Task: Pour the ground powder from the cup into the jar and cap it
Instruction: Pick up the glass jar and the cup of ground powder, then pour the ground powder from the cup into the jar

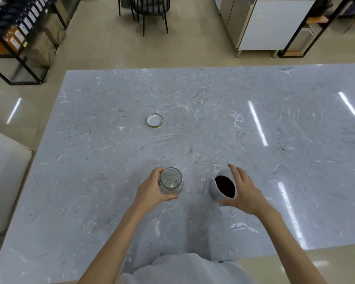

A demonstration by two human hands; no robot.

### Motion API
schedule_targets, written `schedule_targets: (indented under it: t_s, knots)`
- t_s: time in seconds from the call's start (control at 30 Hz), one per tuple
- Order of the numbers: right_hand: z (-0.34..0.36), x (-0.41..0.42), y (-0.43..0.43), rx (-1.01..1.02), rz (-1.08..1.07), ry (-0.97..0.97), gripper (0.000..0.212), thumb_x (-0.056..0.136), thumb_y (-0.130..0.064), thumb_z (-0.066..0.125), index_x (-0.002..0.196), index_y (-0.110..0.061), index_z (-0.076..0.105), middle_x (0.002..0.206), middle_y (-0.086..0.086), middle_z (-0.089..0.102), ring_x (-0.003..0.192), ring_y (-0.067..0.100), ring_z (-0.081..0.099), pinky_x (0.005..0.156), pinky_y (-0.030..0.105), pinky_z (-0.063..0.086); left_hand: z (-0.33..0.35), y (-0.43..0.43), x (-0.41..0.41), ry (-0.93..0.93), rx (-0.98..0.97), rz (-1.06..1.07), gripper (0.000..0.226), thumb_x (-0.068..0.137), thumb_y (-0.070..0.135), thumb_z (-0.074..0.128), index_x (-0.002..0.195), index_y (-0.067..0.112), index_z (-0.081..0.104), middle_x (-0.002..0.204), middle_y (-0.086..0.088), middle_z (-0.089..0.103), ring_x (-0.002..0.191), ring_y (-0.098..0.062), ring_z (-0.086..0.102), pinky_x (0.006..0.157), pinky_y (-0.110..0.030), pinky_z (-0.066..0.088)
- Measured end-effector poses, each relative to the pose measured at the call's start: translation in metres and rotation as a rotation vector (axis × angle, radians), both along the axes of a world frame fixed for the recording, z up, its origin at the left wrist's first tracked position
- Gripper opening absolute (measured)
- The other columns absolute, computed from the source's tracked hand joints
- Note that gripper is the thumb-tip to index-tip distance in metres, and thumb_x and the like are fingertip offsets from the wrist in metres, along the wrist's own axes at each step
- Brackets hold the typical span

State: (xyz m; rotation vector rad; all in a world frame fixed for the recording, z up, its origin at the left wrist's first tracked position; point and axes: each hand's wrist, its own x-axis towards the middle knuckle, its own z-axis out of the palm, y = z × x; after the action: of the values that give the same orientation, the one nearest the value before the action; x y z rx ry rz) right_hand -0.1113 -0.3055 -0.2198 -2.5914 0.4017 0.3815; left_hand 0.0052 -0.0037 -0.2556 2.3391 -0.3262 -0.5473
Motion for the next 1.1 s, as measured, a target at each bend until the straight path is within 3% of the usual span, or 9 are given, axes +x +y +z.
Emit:
schedule_targets:
  t_s: [0.1, 0.23, 0.37, 0.57, 0.7, 0.93, 1.1]
  knots:
    - [0.001, 0.000, -0.009, 0.075, 0.042, -0.040, 0.115, 0.054, -0.078, 0.073, 0.146, -0.046, 0.012, 0.149, -0.021, 0.017, 0.125, 0.012, 0.047, 0.084, 0.037, 0.054, 0.005, -0.001, 0.005, -0.020, 0.040, -0.045, 0.098, 0.041, 0.078, 0.078, 0.122, 0.044, 0.034, 0.102, 0.025, 0.058, 0.082, -0.005, 0.055, 0.070, -0.025, 0.040]
    - [-0.001, -0.002, -0.008, 0.133, 0.003, -0.137, 0.095, 0.064, -0.064, 0.076, 0.142, -0.045, 0.026, 0.144, -0.019, 0.035, 0.124, 0.005, 0.051, 0.080, 0.025, 0.049, 0.008, -0.004, 0.009, -0.013, 0.050, -0.050, 0.100, 0.040, 0.082, 0.075, 0.125, 0.047, 0.035, 0.096, 0.023, 0.062, 0.081, -0.008, 0.060, 0.068, -0.023, 0.043]
    - [0.006, 0.004, 0.003, 0.121, 0.013, -0.134, 0.086, 0.066, -0.065, 0.074, 0.139, -0.049, 0.032, 0.134, -0.021, 0.048, 0.119, 0.000, 0.054, 0.085, 0.026, 0.051, 0.017, -0.012, 0.009, -0.009, 0.009, -0.046, 0.101, 0.045, 0.075, 0.080, 0.133, 0.049, 0.039, 0.115, 0.028, 0.064, 0.107, -0.004, 0.064, 0.084, -0.021, 0.047]
    - [0.048, 0.022, 0.011, 0.079, 0.049, -0.242, 0.083, 0.063, -0.070, 0.074, 0.137, -0.050, 0.042, 0.127, -0.029, 0.052, 0.113, -0.004, 0.055, 0.086, 0.028, 0.052, 0.040, -0.030, -0.001, -0.095, -0.022, -0.065, 0.093, 0.049, 0.072, 0.075, 0.132, 0.049, 0.039, 0.125, 0.026, 0.059, 0.107, -0.004, 0.062, 0.085, -0.022, 0.048]
    - [0.100, 0.045, 0.001, -0.041, 0.187, -0.252, 0.082, 0.063, -0.073, 0.071, 0.137, -0.055, 0.040, 0.129, -0.031, 0.051, 0.112, -0.001, 0.056, 0.083, 0.024, 0.048, 0.068, -0.045, 0.005, -0.191, 0.007, -0.113, 0.088, 0.054, 0.068, 0.074, 0.132, 0.045, 0.040, 0.126, 0.020, 0.057, 0.102, -0.010, 0.063, 0.081, -0.026, 0.051]
    - [0.196, 0.096, -0.014, -0.391, 0.517, -0.247, 0.078, 0.067, -0.075, 0.065, 0.138, -0.051, 0.043, 0.129, -0.026, 0.054, 0.103, 0.008, 0.063, 0.063, 0.021, 0.036, 0.120, -0.081, 0.017, -0.303, 0.107, -0.176, 0.096, 0.061, 0.068, 0.076, 0.142, 0.033, 0.037, 0.135, 0.008, 0.054, 0.107, -0.025, 0.064, 0.086, -0.037, 0.053]
    - [0.257, 0.125, -0.016, -0.652, 0.704, -0.185, 0.076, 0.069, -0.078, 0.061, 0.137, -0.054, 0.040, 0.130, -0.027, 0.053, 0.098, 0.012, 0.064, 0.060, 0.024, 0.031, 0.157, -0.105, 0.024, -0.350, 0.088, -0.120, 0.090, 0.062, 0.067, 0.076, 0.135, 0.027, 0.042, 0.122, 0.003, 0.059, 0.105, -0.029, 0.065, 0.080, -0.038, 0.051]
